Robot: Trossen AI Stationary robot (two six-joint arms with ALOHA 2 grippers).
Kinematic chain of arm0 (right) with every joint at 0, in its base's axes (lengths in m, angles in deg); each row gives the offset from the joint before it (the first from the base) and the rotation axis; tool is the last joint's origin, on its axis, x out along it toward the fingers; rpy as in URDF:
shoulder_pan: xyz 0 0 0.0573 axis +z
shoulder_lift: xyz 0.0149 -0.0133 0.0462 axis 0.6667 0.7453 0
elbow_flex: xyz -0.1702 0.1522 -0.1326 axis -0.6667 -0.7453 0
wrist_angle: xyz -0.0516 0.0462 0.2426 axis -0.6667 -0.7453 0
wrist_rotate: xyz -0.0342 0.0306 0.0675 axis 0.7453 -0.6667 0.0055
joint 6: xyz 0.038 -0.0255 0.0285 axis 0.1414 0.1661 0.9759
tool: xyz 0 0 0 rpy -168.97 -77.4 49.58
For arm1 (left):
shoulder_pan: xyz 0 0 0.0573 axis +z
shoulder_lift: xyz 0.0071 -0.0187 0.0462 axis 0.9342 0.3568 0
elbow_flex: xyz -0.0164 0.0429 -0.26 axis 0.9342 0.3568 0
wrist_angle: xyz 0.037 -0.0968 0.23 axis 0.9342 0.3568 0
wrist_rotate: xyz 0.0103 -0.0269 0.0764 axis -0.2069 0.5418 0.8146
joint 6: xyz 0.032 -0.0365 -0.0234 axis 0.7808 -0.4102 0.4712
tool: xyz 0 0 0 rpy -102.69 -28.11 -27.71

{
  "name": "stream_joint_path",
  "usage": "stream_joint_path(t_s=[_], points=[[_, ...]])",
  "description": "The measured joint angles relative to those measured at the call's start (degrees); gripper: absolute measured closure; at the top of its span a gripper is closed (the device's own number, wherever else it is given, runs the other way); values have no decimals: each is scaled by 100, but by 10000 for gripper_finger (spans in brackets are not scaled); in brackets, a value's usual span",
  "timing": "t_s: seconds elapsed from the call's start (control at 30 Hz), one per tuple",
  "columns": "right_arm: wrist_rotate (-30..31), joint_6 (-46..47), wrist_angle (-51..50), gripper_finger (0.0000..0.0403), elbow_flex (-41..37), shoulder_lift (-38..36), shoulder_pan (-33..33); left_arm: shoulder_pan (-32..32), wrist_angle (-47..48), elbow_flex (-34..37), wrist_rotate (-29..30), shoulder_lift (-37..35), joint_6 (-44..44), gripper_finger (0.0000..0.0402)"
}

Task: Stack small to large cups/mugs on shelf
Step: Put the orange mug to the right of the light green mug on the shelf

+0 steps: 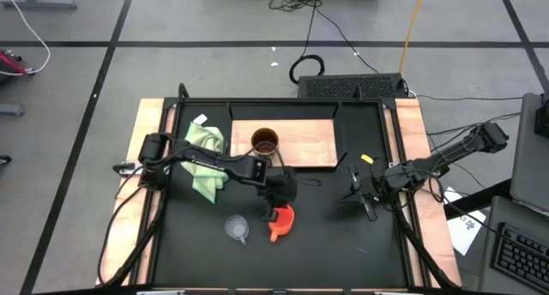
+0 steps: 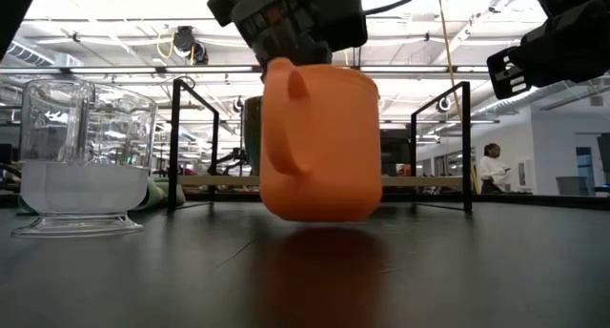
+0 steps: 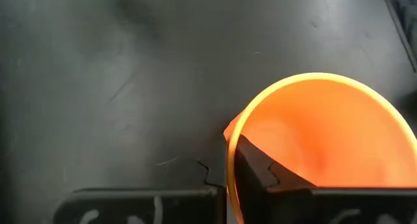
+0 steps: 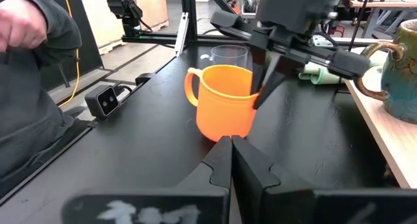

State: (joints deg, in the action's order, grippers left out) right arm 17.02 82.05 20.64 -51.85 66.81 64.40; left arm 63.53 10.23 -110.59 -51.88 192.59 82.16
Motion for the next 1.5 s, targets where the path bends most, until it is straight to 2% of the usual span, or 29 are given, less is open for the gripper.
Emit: stream_joint_path(t_s=[0.27, 0.43, 0.6, 0.77, 1.17, 1.5], points=[[0, 40, -52, 403, 0, -2, 0, 51, -87, 0, 195, -316, 51, 395], [0, 41, -50, 403, 0, -2, 1, 9, -97, 0, 610, -681, 224, 396], [0, 83, -76, 403, 0, -2, 2, -19, -327, 199, 769, -1058, 267, 396], [-2, 85, -107, 403, 0, -2, 2, -19, -698, 841, 1120, -1562, 180, 396], [-2, 83, -112, 403, 0, -2, 2, -250, -2692, 3269, 1583, -3371, -449, 396], [-2, 83, 88, 403, -113, -4, 2, -754, -3322, 4167, 2252, -4033, -518, 396]])
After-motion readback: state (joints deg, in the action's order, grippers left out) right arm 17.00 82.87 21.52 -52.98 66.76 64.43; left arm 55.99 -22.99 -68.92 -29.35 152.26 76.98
